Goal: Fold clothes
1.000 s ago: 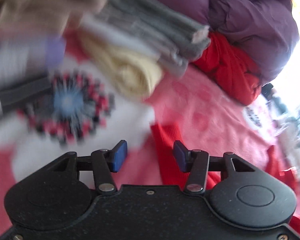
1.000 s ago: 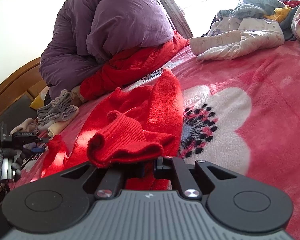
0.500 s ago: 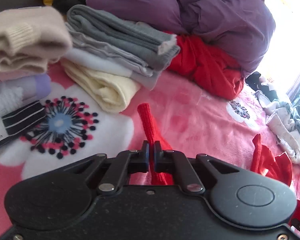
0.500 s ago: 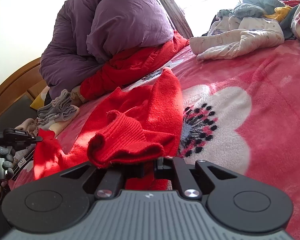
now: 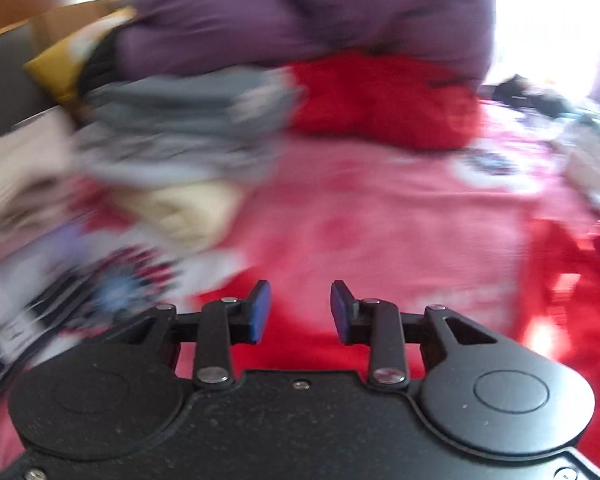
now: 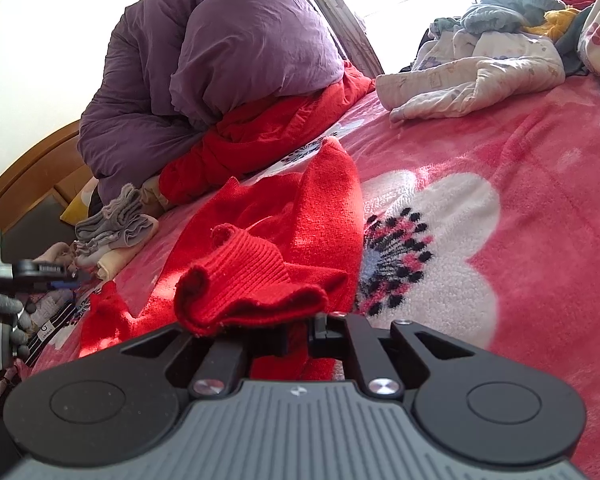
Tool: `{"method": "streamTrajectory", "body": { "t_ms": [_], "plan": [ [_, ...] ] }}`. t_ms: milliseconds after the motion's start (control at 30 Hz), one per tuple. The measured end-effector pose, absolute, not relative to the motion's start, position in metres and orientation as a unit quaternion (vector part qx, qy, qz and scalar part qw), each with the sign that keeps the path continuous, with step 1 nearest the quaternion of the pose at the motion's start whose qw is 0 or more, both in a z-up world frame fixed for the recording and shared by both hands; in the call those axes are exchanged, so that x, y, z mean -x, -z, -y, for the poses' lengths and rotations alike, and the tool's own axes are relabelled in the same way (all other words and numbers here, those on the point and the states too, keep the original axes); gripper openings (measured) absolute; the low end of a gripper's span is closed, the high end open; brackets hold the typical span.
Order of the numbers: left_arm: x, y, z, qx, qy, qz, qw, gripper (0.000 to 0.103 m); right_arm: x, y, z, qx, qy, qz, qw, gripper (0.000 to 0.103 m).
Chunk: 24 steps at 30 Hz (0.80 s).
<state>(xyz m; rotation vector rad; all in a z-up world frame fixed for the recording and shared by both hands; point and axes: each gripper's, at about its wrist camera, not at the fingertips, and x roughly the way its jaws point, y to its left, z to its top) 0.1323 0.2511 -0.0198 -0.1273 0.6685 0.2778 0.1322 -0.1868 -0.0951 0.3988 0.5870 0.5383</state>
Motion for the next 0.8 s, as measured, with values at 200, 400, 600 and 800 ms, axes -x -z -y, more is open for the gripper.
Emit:
{"method": "streamTrajectory", "body": {
  "t_ms": [200, 400, 600, 800],
  "plan": [
    [-0.185, 0.008, -0.184, 0.054, 0.000, -0.320, 0.946, 0.031, -0.133, 0.090, 0.192, -0.204, -0.274, -0.273, 0.899, 0.011],
    [-0.242, 0.020, -0.159, 0.087, 0.046, -0.348, 0.932, 0.031, -0.138, 0.093, 0.194, -0.212, -0.275, -0.280, 0.895, 0.011],
    [-0.279, 0.046, -0.157, 0.144, 0.035, -0.396, 0.906, 0.005, -0.142, 0.095, 0.197, -0.226, -0.273, -0.284, 0.891, 0.011],
    [-0.292, 0.072, -0.182, 0.197, 0.000, -0.414, 0.889, 0.020, -0.143, 0.099, 0.198, -0.231, -0.270, -0.289, 0.889, 0.011]
  ]
}}
